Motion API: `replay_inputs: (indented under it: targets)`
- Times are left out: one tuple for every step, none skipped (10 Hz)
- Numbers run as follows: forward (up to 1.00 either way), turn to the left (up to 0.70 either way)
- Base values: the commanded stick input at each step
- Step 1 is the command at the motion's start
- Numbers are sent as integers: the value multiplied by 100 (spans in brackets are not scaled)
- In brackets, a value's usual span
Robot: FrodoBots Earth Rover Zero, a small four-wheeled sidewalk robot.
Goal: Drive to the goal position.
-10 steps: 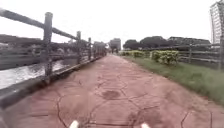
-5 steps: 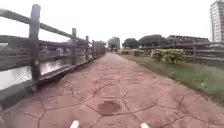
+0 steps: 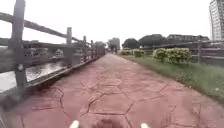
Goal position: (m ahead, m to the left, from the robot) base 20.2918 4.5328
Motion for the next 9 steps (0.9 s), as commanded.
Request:
replay_inputs:
  targets:
    - [70, 0]
    - [70, 0]
    - [70, 0]
    - [70, 0]
    - [70, 0]
    - [70, 0]
    - [70, 0]
    - [70, 0]
    - [70, 0]
